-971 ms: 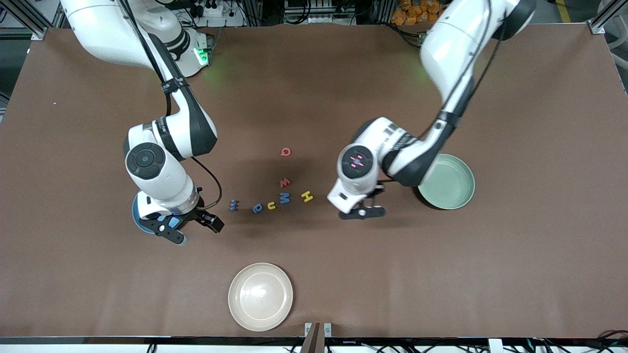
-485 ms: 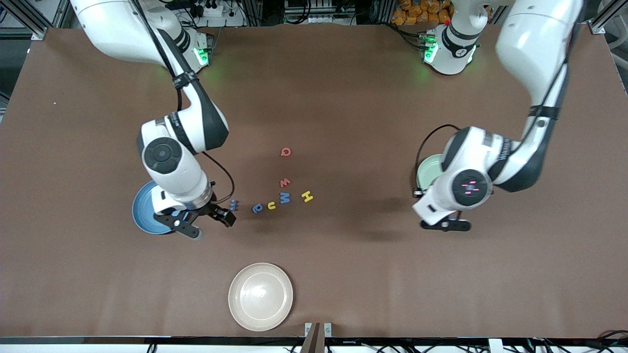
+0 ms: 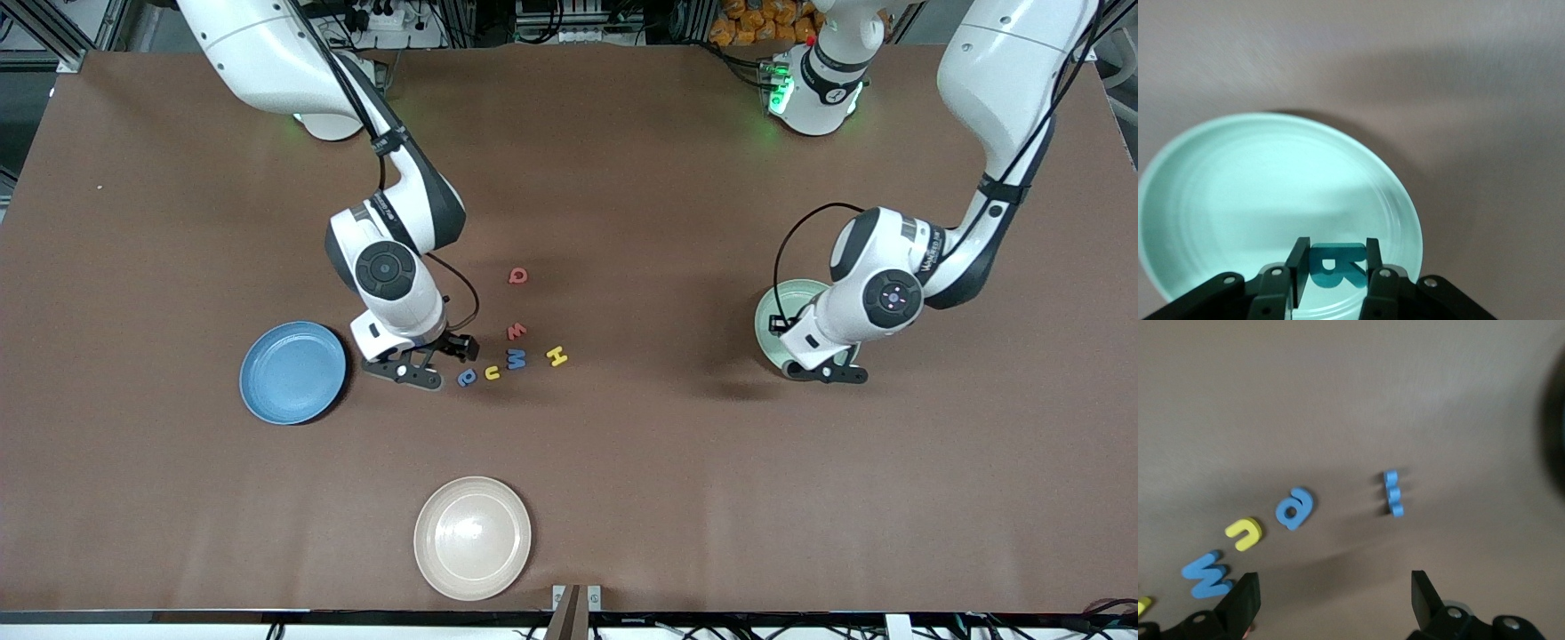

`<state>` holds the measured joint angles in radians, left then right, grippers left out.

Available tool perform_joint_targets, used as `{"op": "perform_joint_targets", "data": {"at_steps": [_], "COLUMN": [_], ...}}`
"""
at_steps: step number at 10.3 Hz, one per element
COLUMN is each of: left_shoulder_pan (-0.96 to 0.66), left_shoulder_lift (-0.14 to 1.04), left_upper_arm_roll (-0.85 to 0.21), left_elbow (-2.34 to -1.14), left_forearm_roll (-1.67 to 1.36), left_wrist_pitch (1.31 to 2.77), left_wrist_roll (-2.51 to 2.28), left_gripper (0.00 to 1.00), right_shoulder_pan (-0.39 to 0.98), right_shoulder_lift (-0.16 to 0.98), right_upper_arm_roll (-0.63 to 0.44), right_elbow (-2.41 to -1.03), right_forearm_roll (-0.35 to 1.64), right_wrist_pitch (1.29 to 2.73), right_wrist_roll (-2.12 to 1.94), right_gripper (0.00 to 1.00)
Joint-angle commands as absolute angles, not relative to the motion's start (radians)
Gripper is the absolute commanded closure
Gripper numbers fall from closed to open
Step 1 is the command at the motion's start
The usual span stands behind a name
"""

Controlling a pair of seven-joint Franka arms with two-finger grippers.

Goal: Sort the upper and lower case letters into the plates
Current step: 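Carry the teal R onto the green plate and open the left gripper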

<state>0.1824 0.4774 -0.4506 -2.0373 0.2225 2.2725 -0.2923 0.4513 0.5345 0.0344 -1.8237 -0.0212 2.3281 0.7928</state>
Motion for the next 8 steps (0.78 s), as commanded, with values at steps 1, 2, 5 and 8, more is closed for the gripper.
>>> {"op": "perform_joint_targets", "data": {"at_steps": [1,2,5,8], "left_shoulder_pan": [0.193,0.193,0.158,0.02], "left_shoulder_lift": [0.399,0.391,0.409,0.495], "left_upper_arm_roll": [-0.459,-0.462,-0.52,-0.523], "left_elbow": [-2.108,-2.105,-2.041,-1.878], "left_forearm_roll": [0.202,0.202,0.202,0.204], "left_wrist_pitch": [2.29,2.284,2.278,2.278], "left_wrist_roll": [-0.304,-0.31,-0.472,-0.642], "left_gripper": [0.0,0.0,0.0,0.0], "right_shoulder_pan": [0.417,0.414,0.357,0.356], "right_shoulder_lift": [0.514,0.517,0.558,0.607], "right_upper_arm_roll": [0.041,0.04,0.04,0.04], "right_elbow": [-1.864,-1.867,-1.864,-1.864], "right_forearm_roll": [0.052,0.052,0.052,0.052], "right_wrist_pitch": [2.352,2.35,2.362,2.439], "right_wrist_roll": [0.741,0.715,0.604,0.604], "right_gripper": [0.0,0.0,0.0,0.0]}}
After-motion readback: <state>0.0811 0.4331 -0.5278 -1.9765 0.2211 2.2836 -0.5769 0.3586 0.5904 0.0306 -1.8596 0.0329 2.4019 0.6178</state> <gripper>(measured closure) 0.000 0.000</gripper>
